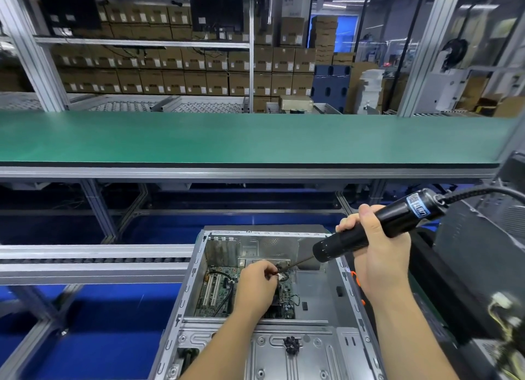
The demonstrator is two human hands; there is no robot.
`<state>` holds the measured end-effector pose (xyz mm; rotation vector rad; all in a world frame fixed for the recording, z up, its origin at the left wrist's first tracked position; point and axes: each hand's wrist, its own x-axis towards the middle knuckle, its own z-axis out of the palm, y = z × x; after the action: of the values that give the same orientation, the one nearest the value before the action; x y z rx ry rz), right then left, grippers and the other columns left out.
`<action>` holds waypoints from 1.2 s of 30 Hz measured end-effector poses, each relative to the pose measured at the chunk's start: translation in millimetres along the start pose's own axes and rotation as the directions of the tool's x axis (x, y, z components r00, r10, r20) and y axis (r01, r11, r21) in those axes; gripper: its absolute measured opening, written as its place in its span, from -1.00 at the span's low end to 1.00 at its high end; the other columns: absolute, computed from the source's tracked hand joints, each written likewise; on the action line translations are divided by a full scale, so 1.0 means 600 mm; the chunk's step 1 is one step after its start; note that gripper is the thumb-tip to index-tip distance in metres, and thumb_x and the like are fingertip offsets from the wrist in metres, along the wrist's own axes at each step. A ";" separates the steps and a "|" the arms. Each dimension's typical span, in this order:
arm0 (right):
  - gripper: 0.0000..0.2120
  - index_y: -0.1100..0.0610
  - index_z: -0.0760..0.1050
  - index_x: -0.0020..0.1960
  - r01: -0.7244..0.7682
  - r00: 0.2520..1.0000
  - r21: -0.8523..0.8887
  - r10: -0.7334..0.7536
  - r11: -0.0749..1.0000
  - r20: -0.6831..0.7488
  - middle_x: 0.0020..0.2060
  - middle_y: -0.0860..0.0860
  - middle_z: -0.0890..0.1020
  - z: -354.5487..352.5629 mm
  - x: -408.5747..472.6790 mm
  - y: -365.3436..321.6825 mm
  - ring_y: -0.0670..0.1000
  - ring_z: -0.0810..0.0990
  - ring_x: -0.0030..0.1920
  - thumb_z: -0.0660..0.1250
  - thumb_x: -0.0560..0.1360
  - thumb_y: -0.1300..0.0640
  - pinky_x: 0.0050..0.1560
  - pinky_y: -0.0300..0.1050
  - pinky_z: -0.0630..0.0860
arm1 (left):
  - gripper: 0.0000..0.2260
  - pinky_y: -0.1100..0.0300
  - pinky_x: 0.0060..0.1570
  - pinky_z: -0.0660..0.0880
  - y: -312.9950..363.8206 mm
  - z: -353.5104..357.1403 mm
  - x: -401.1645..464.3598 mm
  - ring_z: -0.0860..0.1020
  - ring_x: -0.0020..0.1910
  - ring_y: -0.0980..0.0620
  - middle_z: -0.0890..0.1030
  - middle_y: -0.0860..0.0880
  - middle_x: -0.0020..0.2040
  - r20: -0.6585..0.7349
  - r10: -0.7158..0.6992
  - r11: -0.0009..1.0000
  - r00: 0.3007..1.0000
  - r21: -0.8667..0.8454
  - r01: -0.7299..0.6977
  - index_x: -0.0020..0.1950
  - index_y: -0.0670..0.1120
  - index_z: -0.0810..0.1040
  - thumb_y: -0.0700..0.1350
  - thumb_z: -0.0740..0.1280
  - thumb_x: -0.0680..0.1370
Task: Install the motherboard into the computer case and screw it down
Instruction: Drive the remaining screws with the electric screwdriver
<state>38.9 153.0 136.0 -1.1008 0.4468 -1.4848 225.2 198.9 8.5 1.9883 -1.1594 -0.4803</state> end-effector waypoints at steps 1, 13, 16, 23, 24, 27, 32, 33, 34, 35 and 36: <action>-0.67 -0.06 0.58 -0.21 -0.001 1.000 0.001 0.001 1.000 0.001 -0.34 0.00 0.59 0.001 0.000 0.000 0.03 0.60 -0.28 0.65 0.25 -0.19 0.05 0.17 0.53 | -0.79 0.56 -0.33 0.37 0.000 0.000 0.000 0.50 -0.26 0.26 0.55 0.20 -0.21 -0.002 -0.005 1.000 1.000 0.003 0.005 -0.14 0.12 0.55 -0.21 0.38 0.54; -0.65 -0.05 0.59 -0.20 -0.005 1.000 -0.033 0.006 0.999 0.022 -0.33 0.04 0.60 -0.003 -0.004 0.002 0.07 0.60 -0.24 0.65 0.25 -0.21 0.09 0.22 0.53 | -0.80 0.51 -0.40 0.32 -0.003 0.003 0.002 0.53 -0.26 0.25 0.59 0.18 -0.21 0.016 0.005 0.999 1.000 0.050 -0.006 -0.17 0.13 0.58 -0.18 0.39 0.53; -0.66 -0.04 0.58 -0.21 0.001 1.000 -0.040 0.000 0.999 0.027 -0.33 0.05 0.59 -0.005 -0.004 0.000 0.07 0.60 -0.24 0.65 0.26 -0.20 0.07 0.20 0.54 | -0.81 0.48 -0.37 0.38 -0.004 0.005 0.002 0.53 -0.29 0.24 0.60 0.18 -0.25 0.026 0.029 0.997 0.999 0.068 -0.031 -0.17 0.12 0.60 -0.18 0.38 0.53; -0.82 -0.02 0.56 -0.20 0.011 0.999 -0.063 -0.009 0.998 0.037 -0.35 0.07 0.58 -0.003 -0.005 -0.005 0.08 0.59 -0.25 0.46 0.52 0.19 0.07 0.23 0.52 | -0.78 0.44 -0.29 0.37 -0.004 0.005 -0.001 0.51 -0.24 0.24 0.55 0.22 -0.21 0.024 0.069 0.994 0.997 0.079 -0.071 0.01 0.09 0.62 -0.22 0.39 0.50; -0.82 -0.02 0.56 -0.21 0.009 0.999 -0.062 -0.006 0.998 0.038 -0.35 0.07 0.58 -0.002 -0.004 -0.007 0.07 0.59 -0.25 0.44 0.52 0.19 0.06 0.22 0.53 | -0.77 0.46 -0.30 0.35 -0.004 0.004 -0.002 0.51 -0.24 0.24 0.55 0.22 -0.21 0.027 0.066 0.995 0.997 0.074 -0.068 0.04 0.10 0.61 -0.22 0.39 0.50; -0.83 -0.04 0.57 -0.24 0.015 0.997 -0.094 -0.008 0.995 0.071 -0.36 0.05 0.59 0.000 -0.002 -0.011 0.07 0.59 -0.24 0.41 0.49 0.17 0.05 0.23 0.52 | -0.75 0.43 -0.28 0.39 -0.005 0.004 -0.003 0.51 -0.24 0.24 0.55 0.23 -0.20 0.044 0.075 0.993 0.996 0.084 -0.078 0.08 0.10 0.60 -0.21 0.40 0.50; -0.89 -0.03 0.56 -0.23 -0.006 0.994 -0.111 0.018 0.994 0.104 -0.35 0.12 0.59 0.000 -0.003 -0.014 0.18 0.57 -0.21 0.49 0.35 0.03 0.06 0.23 0.54 | -0.75 0.25 -0.11 0.54 0.000 0.006 -0.004 0.54 -0.16 0.18 0.60 0.19 -0.13 0.054 0.134 0.976 0.990 0.169 -0.141 0.14 0.07 0.61 -0.20 0.38 0.52; -0.89 -0.04 0.56 -0.22 -0.004 0.994 -0.114 0.016 0.994 0.107 -0.36 0.12 0.59 -0.001 -0.003 -0.015 0.19 0.57 -0.22 0.49 0.34 0.03 0.05 0.23 0.54 | -0.74 0.20 -0.05 0.56 0.000 0.008 -0.005 0.56 -0.11 0.14 0.62 0.16 -0.09 0.066 0.162 0.962 0.985 0.213 -0.172 0.17 0.07 0.60 -0.19 0.37 0.53; -0.89 -0.05 0.56 -0.23 0.000 0.994 -0.120 0.013 0.993 0.109 -0.36 0.12 0.59 0.000 -0.003 -0.016 0.19 0.58 -0.22 0.49 0.34 0.02 0.06 0.23 0.54 | -0.73 0.16 -0.02 0.56 0.002 0.009 -0.007 0.58 -0.07 0.09 0.65 0.12 -0.06 0.073 0.193 0.942 0.979 0.264 -0.205 0.20 0.07 0.60 -0.18 0.35 0.53; -0.89 -0.06 0.56 -0.23 0.005 0.994 -0.128 0.009 0.992 0.109 -0.36 0.11 0.60 -0.001 -0.004 -0.017 0.19 0.58 -0.22 0.49 0.34 0.02 0.06 0.25 0.54 | -0.72 0.13 -0.03 0.56 0.004 0.011 -0.008 0.59 -0.04 0.04 0.67 0.08 -0.03 0.076 0.224 0.921 0.972 0.310 -0.237 0.21 0.08 0.59 -0.17 0.34 0.54; -0.90 -0.07 0.56 -0.24 0.011 0.994 -0.137 0.004 0.990 0.108 -0.37 0.10 0.60 -0.001 -0.003 -0.018 0.19 0.58 -0.22 0.49 0.35 0.02 0.07 0.27 0.54 | -0.72 0.12 -0.07 0.56 0.005 0.013 -0.008 0.60 -0.04 -0.01 0.68 0.03 -0.03 0.075 0.254 0.901 0.964 0.344 -0.264 0.21 0.08 0.59 -0.17 0.32 0.54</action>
<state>31.9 157.0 143.8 -1.2850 0.4770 -1.4058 216.3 198.8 5.7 2.0820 -1.5925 -0.1699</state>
